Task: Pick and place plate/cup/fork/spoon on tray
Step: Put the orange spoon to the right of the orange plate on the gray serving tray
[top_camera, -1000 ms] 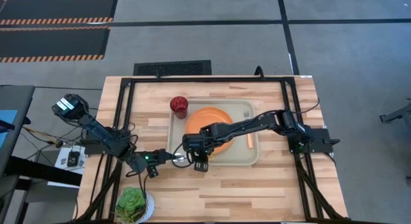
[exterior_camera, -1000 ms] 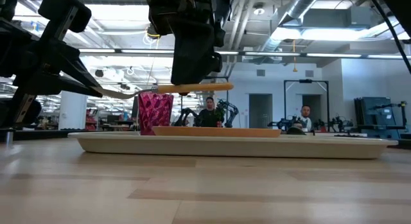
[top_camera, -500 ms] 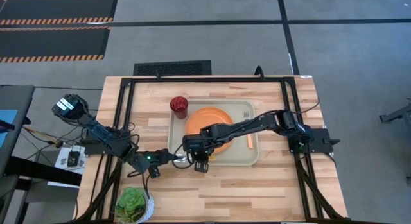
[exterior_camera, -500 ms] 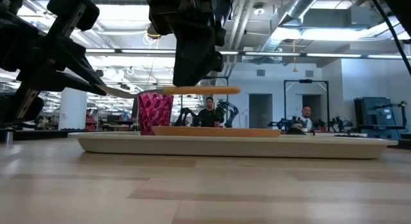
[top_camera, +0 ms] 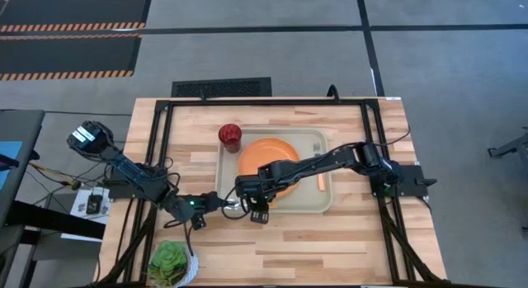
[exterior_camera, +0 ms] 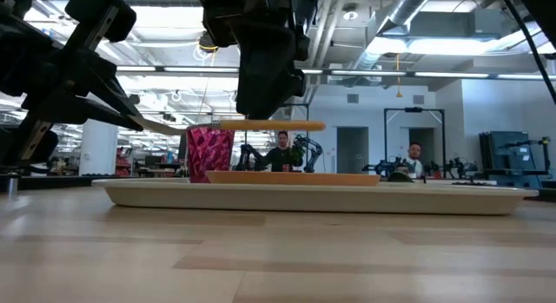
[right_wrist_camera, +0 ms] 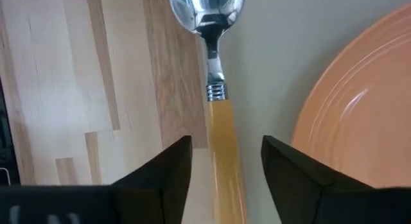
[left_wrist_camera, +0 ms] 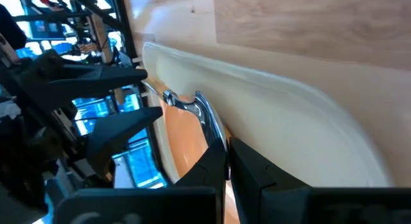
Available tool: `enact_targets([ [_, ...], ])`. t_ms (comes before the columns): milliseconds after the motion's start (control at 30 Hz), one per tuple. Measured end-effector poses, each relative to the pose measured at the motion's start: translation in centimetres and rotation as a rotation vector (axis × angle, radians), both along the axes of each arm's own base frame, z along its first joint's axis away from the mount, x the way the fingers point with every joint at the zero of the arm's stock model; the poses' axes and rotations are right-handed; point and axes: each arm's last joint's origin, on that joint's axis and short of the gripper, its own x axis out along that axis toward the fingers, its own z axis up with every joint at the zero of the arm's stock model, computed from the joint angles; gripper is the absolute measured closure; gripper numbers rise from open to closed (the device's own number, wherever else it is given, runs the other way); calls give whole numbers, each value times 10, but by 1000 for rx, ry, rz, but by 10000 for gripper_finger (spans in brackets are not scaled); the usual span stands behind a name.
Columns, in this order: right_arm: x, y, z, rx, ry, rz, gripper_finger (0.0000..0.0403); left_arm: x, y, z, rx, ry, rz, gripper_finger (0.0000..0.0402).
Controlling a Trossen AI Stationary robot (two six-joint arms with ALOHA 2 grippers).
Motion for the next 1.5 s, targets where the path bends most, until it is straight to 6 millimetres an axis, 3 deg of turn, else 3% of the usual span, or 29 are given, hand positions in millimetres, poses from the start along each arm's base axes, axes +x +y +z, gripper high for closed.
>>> enact_targets([
  [133,0,0,0,0,1,0,189,6,0,6,-30,28,23,402],
  [533,-2,3,0,-1,14,8,253,11,0,10,-35,33,29,402],
  [1000,-3,3,0,4,22,-14,236,18,-6,22,-61,22,20,402],
  [1367,-1,4,0,14,7,-4,324,17,-5,21,-67,35,35,401],
  [1500,-1,6,1,13,1,6,335,17,-5,21,-88,28,56,401],
])
